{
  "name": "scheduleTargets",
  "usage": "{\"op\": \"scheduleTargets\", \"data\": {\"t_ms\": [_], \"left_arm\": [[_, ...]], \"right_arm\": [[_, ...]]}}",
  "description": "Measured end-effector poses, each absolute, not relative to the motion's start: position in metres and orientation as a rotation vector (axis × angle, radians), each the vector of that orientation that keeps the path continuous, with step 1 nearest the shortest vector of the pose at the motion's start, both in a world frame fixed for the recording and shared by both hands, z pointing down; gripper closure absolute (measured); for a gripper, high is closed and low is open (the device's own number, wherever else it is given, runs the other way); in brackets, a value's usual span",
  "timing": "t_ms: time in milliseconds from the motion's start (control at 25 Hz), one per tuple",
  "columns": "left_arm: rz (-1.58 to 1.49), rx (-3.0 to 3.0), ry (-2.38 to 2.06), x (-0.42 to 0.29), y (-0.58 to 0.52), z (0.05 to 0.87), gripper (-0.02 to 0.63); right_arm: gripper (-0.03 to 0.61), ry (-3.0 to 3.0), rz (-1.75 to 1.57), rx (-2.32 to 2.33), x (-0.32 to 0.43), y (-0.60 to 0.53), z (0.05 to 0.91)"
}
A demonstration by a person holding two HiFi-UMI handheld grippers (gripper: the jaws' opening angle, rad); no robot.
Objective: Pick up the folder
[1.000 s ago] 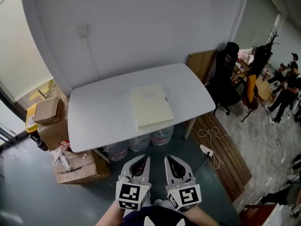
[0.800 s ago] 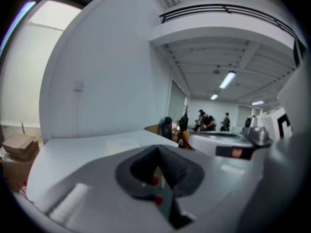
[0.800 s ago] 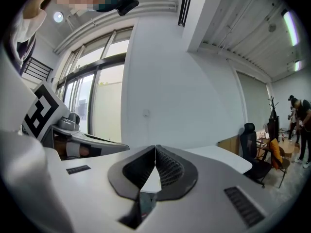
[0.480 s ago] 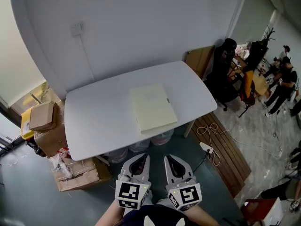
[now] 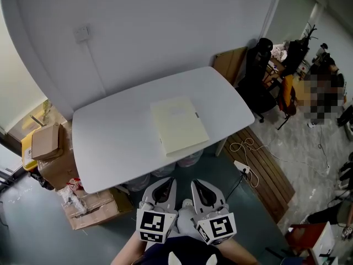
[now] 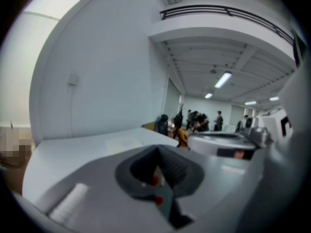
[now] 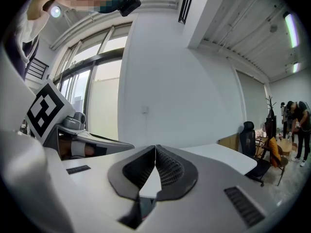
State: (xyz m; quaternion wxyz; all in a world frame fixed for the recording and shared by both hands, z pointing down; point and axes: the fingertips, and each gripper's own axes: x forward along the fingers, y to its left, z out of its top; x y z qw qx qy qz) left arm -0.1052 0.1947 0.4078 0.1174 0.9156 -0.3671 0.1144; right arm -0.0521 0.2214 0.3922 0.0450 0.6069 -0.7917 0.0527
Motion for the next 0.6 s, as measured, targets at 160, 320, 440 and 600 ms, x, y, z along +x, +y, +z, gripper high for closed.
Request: {"op": "scheduleTargets", "data": {"t_ms": [160, 320, 440, 600], "left_arm": [[0.328, 2.680, -1.061, -0.104, 0.189, 0.407, 0.609], [0.340, 2.676, -1.069, -0.106, 0.178, 0.410, 0.609], [0.341, 2.661, -1.088, -0.107, 0.162, 0.412, 0.609], [0.342, 2.640, -1.091, -0.105, 0.144, 0.415, 0.609]], "right_arm": [[0.569, -2.411, 0.161, 1.866, -0.052, 0.213, 0.391], [0.569, -2.421, 0.160, 1.850, -0.055, 0.199, 0.395], [0.569, -2.428, 0.161, 1.834, -0.055, 0.184, 0.396], [0.569, -2.459, 0.151, 1.818, -0.050, 0.166, 0.391]]}}
